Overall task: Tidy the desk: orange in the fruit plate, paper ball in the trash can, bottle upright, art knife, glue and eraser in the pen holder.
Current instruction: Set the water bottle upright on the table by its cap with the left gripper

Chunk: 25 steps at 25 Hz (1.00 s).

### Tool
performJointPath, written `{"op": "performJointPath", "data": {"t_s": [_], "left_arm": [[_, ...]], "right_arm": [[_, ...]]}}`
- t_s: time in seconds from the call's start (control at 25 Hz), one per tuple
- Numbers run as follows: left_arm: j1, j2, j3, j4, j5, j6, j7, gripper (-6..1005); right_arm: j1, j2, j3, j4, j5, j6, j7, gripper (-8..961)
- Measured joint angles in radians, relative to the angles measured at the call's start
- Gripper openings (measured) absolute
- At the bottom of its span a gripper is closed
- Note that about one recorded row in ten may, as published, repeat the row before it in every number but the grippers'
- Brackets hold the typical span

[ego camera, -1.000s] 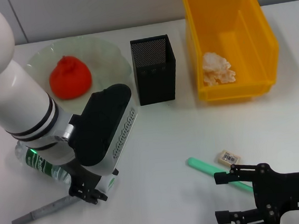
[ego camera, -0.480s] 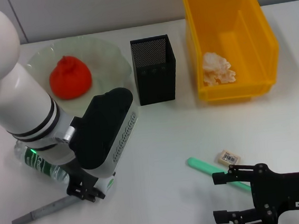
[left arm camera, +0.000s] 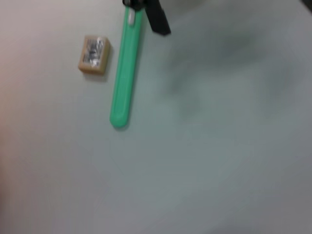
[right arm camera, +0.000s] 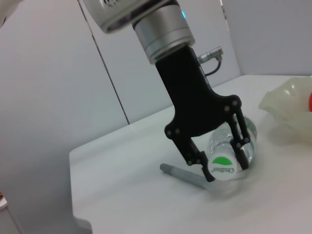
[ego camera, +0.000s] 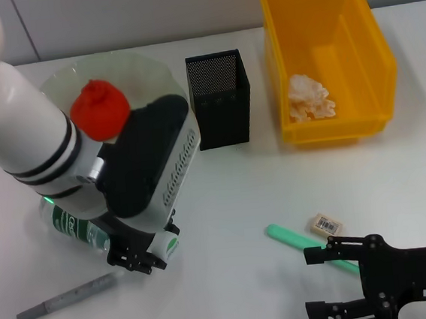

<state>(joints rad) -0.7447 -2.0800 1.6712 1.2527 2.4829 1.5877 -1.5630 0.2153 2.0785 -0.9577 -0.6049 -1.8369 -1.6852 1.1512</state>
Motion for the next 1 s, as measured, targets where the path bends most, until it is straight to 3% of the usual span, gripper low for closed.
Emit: {"op": "performJointPath", "data": {"t_s": [0.12, 0.2, 0.68, 1.0], "left_arm": [[0.0, 0.0, 0.0, 0.0, 0.0, 0.0, 0.0, 439], [-0.002, 0.005, -0.099, 0.017, -0.07, 0.063, 0.016, 439], [0.076, 0.011, -0.42, 0.021, -0.296, 0.141, 0.173, 438], [0.145, 0.01, -0.531, 0.006, -0.375, 0.118, 0.192, 446]], "right_arm": [[-0.001, 0.0, 0.005, -0.001, 0.0, 0.0, 0.0, 838], [-0.001, 0.0, 0.007, -0.002, 0.001, -0.001, 0.0, 838], [0.003, -0.006, 0.007, -0.007, 0.0, -0.003, -0.001, 838], [0.007, -0.009, 0.007, -0.013, 0.0, -0.01, 0.006, 838]]}}
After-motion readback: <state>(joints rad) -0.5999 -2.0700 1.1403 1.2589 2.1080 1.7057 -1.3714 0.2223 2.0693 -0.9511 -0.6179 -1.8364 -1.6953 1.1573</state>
